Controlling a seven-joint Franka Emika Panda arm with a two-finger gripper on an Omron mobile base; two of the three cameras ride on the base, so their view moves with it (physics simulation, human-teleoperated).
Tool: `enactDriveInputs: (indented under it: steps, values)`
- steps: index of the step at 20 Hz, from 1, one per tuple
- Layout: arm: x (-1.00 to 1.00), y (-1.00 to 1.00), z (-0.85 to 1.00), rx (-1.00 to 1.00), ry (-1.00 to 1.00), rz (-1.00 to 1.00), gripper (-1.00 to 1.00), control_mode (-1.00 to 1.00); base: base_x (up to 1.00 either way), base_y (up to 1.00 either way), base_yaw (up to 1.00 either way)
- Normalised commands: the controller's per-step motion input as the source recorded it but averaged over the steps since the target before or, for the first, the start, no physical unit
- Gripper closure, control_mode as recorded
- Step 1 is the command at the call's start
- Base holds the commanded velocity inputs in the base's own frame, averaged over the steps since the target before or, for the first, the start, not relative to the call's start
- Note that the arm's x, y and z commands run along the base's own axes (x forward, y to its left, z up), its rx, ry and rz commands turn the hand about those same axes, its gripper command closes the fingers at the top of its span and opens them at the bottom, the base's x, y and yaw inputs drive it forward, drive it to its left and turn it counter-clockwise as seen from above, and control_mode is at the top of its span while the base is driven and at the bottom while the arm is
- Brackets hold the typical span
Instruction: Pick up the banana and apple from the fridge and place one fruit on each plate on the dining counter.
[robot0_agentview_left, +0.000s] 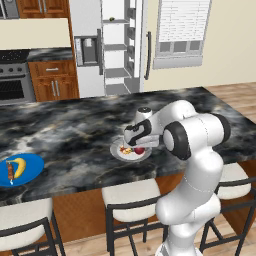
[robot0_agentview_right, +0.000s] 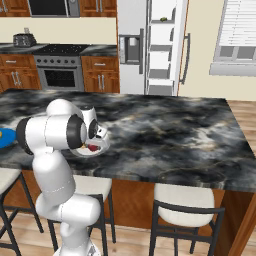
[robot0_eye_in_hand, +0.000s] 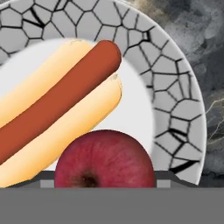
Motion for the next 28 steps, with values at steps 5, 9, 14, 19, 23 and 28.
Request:
enactDriveInputs:
  steps: [5, 9, 14, 19, 23, 28]
  values:
    - [0.0, 0.0, 0.0, 0.0, 0.0, 0.0, -1.0, -1.0, 0.0, 0.0, 0.0]
    - [-0.2, -0.03, 0.12, 0.0, 0.0, 0.0, -1.0, -1.0, 0.0, 0.0, 0.0]
    - [-0.37, 0.0, 0.42, 0.0, 0.0, 0.0, -1.0, -1.0, 0.0, 0.0, 0.0]
    - [-0.73, -0.21, 0.37, 0.02, 0.02, -0.03, -1.0, -1.0, 0.0, 0.0, 0.0]
    - [-0.91, -0.29, 0.53, 0.04, 0.0, -0.03, -1.0, -1.0, 0.0, 0.0, 0.0]
    - [-0.84, -0.16, 0.68, 0.03, 0.0, 0.0, -1.0, -1.0, 0.0, 0.0, 0.0]
